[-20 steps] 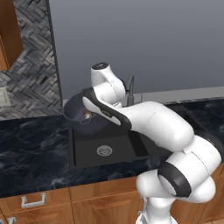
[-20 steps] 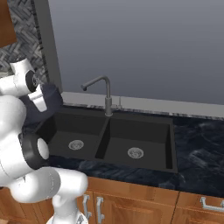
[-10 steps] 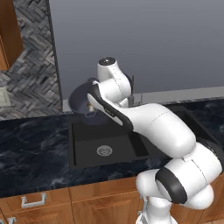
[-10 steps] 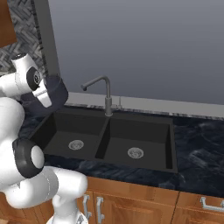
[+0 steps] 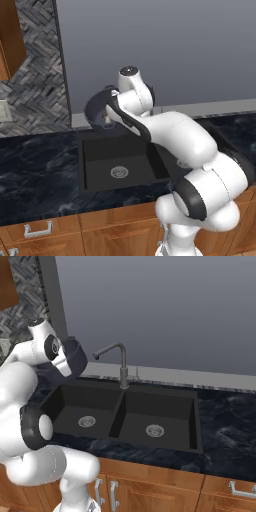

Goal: Dump the mushroom from the pot into the sink. Then turn on the water and wash the mushroom. Then turn off the water and put the mushroom back in the pot.

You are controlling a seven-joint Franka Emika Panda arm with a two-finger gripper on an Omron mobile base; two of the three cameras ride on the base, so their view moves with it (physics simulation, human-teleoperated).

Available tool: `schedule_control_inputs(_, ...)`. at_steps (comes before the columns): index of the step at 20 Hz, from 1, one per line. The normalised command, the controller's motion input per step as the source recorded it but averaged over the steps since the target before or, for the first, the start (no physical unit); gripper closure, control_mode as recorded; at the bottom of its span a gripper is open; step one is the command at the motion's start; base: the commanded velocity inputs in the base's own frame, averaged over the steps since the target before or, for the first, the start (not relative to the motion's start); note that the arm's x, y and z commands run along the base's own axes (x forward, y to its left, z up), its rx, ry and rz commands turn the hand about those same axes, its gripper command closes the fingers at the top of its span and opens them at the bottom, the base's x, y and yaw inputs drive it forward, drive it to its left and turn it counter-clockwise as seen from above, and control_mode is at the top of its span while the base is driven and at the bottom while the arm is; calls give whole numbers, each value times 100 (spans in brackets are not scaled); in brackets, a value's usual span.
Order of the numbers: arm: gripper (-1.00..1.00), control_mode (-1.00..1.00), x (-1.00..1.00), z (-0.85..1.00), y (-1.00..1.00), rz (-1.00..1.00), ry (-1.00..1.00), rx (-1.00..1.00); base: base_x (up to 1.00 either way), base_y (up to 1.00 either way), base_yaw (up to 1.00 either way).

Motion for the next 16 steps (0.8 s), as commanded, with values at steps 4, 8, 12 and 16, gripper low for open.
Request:
schedule_control_inputs(4,100,-100,56,14,-2,-2,0,-1,0,0,0)
schedule_control_inputs(8,100,-100,38,35,0,-8,0,-10,0,0,0)
schedule_control_inputs(12,100,-100,35,34,0,-10,1,-15,0,0,0)
schedule_control_inputs(16,100,-100,47,10,0,-9,0,-14,0,0,0)
